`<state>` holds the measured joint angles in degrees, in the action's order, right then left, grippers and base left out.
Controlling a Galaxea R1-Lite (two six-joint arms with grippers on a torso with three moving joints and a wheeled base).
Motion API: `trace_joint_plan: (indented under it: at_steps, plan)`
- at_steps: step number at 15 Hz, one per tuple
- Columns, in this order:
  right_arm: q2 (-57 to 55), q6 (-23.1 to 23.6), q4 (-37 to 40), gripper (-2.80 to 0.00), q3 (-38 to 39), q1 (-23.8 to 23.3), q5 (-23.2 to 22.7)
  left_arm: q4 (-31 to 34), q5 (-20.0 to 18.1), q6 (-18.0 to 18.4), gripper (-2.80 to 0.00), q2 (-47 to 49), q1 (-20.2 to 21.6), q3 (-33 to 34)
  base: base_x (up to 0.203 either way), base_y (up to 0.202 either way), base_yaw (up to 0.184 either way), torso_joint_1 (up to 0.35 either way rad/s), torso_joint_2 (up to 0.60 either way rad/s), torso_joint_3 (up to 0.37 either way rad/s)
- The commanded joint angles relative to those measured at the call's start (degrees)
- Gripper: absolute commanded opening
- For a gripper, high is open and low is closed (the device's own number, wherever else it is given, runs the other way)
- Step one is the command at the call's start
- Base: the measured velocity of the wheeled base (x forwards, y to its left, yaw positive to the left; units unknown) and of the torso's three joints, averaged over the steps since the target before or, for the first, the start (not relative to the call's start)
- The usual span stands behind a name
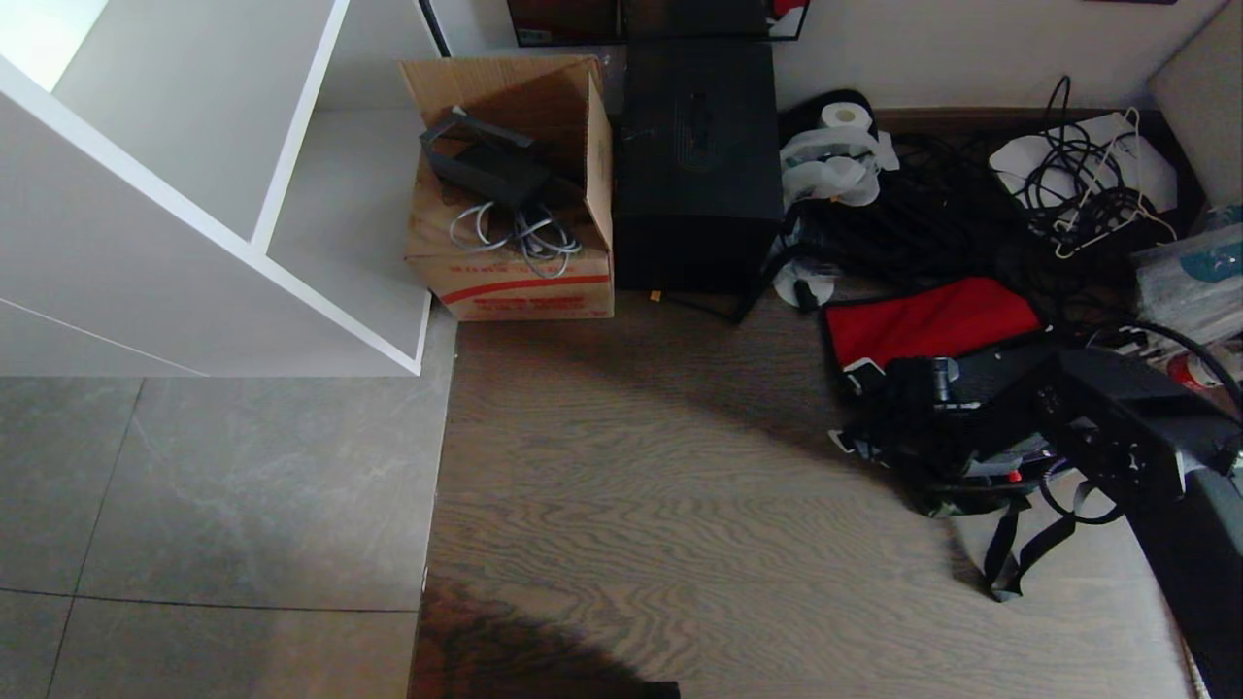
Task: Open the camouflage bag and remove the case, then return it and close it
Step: Close the top of the storage box
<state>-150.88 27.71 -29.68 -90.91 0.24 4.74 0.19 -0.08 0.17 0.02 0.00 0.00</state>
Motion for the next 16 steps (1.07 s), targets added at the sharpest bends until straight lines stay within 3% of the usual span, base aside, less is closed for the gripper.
trace_joint_plan:
  at_steps: [1, 10, 16]
  plan:
    - [-1.1, 0.5, -0.3, 0.00, -0.8, 0.2, 2.0, 0.0, 0.0, 0.0, -2.80, 0.0, 0.0, 0.0, 0.000, 0.000, 0.000, 0.000, 0.00, 0.000]
    - [-3.4, 5.3, -1.4, 0.00, -6.1, -0.5, 3.4, -0.1, 0.0, 0.0, -2.80, 0.0, 0.0, 0.0, 0.000, 0.000, 0.000, 0.000, 0.00, 0.000]
    - [-4.2, 8.6, -0.9, 0.00, -5.8, -0.9, 3.6, -0.1, 0.0, 0.0, -2.80, 0.0, 0.0, 0.0, 0.000, 0.000, 0.000, 0.000, 0.00, 0.000]
